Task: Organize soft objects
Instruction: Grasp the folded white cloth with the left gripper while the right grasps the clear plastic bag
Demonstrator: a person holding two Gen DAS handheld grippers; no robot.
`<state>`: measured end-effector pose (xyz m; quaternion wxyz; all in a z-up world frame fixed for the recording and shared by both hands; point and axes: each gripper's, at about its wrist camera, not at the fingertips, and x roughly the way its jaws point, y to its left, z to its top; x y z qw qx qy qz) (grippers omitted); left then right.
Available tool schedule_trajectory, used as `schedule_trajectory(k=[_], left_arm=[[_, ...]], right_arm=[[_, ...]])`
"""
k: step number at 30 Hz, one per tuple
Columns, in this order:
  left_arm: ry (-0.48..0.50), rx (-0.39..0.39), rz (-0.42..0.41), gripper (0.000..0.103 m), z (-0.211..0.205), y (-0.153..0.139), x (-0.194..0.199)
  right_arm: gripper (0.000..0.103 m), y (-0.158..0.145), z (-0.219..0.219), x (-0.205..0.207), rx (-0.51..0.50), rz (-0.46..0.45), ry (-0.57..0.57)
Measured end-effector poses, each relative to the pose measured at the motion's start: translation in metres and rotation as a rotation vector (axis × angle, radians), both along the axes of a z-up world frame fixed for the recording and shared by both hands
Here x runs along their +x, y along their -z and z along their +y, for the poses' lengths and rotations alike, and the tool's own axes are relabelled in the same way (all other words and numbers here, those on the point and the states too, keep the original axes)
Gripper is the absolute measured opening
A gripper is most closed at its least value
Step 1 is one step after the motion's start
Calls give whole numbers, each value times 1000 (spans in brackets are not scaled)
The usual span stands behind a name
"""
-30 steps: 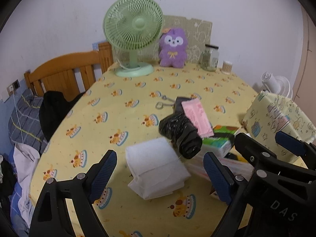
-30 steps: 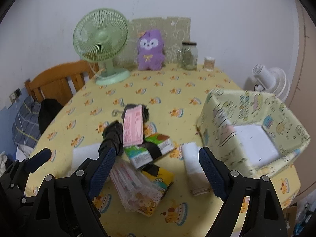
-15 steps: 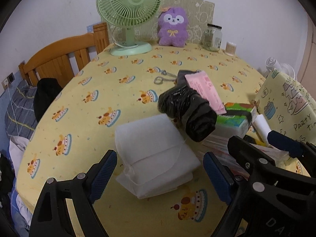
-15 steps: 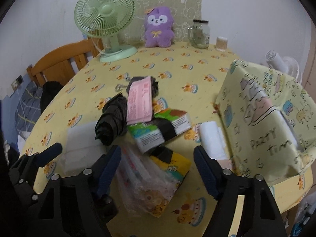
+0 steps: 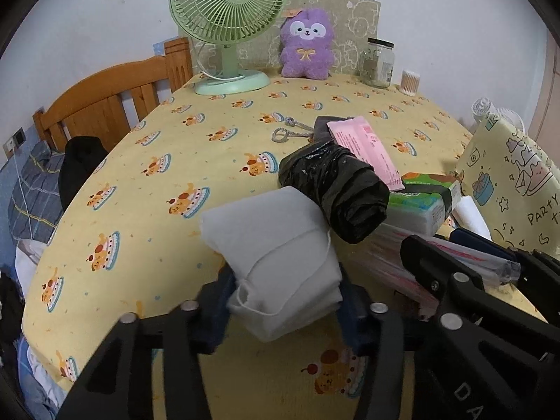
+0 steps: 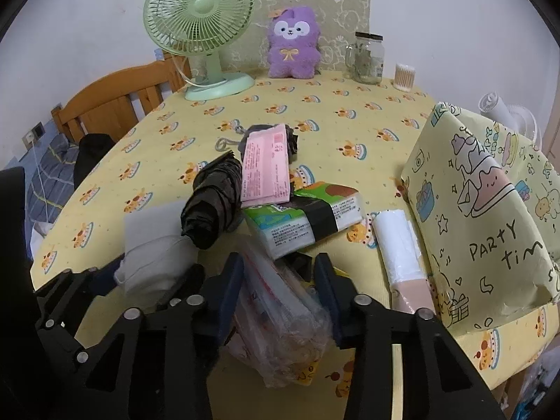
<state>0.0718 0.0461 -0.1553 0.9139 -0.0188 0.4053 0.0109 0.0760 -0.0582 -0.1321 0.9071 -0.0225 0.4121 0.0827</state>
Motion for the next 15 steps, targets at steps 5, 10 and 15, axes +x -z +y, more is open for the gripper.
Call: schedule_trajectory(k=[5,10,15], left_arm=[[19,-56,-21,33,0,-8,-5],[2,-39,-51,32,1,-19,-12],[-6,-30,-82,32,0,-33,-18]], right_arm=[[30,-8,3,-4,-1,-16,-11],[18,-17,5,-8,3,-33,-41],[17,-30,8,-14,-4,-70,-56]])
